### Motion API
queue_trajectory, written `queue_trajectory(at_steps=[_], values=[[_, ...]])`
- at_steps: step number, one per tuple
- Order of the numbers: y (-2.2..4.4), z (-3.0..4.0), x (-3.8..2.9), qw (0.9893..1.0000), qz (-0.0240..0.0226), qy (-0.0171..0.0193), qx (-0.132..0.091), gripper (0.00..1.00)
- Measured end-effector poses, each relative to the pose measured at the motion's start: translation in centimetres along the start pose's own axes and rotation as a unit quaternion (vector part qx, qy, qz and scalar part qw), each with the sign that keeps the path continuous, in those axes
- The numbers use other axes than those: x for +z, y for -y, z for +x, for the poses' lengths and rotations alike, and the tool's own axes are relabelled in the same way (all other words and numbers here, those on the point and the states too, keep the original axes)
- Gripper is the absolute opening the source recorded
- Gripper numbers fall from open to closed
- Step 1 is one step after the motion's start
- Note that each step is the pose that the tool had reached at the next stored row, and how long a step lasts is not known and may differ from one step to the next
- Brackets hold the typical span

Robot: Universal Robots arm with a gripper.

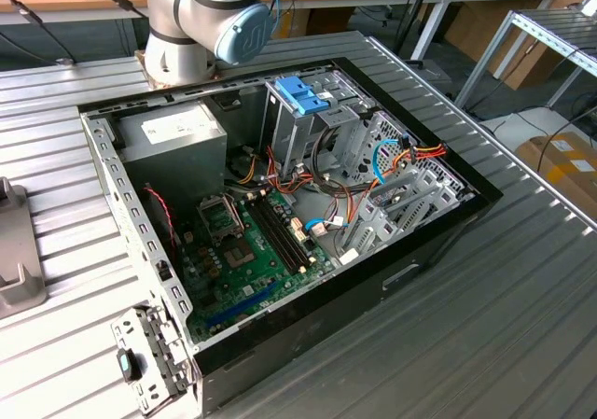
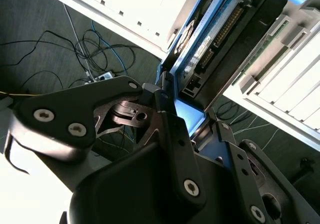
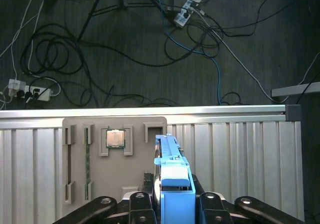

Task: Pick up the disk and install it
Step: 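Pick up the disk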

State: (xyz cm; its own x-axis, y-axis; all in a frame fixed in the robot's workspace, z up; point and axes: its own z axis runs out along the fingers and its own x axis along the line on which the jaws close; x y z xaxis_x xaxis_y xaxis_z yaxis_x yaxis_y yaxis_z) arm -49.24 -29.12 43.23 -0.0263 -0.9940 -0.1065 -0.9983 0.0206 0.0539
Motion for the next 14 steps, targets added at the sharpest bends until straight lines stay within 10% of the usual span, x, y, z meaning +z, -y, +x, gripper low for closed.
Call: queue_trajectory(at_steps=[14], values=[[-0.04,-0.09,-0.8,1.0,0.0,0.0,0.0,0.37]])
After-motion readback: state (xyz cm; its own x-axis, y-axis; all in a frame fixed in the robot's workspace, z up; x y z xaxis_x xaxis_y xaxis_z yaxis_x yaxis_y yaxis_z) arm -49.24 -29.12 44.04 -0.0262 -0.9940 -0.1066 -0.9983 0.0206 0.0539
